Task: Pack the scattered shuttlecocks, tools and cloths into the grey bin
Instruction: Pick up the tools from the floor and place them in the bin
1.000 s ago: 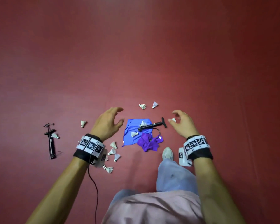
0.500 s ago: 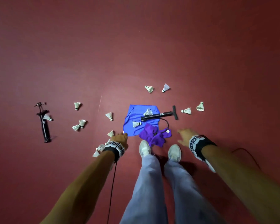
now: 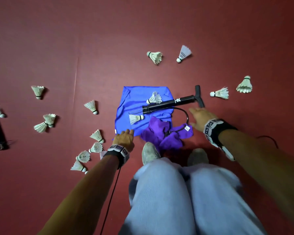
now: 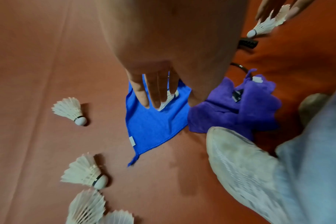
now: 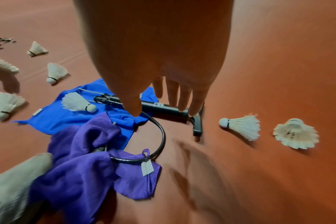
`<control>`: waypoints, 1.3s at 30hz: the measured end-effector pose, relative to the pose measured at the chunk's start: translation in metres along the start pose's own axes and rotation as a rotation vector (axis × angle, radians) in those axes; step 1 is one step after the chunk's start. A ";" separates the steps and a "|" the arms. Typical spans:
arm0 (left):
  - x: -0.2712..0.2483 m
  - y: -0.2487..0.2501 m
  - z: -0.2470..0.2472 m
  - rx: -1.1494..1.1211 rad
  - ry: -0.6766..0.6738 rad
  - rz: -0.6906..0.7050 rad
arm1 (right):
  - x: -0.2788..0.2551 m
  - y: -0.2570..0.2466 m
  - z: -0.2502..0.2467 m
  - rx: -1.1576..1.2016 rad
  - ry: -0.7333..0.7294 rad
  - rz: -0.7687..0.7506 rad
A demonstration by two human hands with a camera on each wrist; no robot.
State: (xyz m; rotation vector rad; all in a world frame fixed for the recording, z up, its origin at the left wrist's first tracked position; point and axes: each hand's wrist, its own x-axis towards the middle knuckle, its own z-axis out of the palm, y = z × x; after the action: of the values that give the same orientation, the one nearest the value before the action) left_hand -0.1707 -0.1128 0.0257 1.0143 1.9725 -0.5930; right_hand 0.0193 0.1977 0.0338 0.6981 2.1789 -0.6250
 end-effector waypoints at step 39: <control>0.016 0.061 -0.012 0.057 0.147 0.082 | -0.019 0.021 -0.006 0.175 0.039 0.228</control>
State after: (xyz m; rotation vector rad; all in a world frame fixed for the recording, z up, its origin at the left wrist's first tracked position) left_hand -0.1305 -0.0632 0.0168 1.1975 2.0397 -0.5451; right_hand 0.0411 0.2112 0.0476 1.0423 2.0566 -0.6911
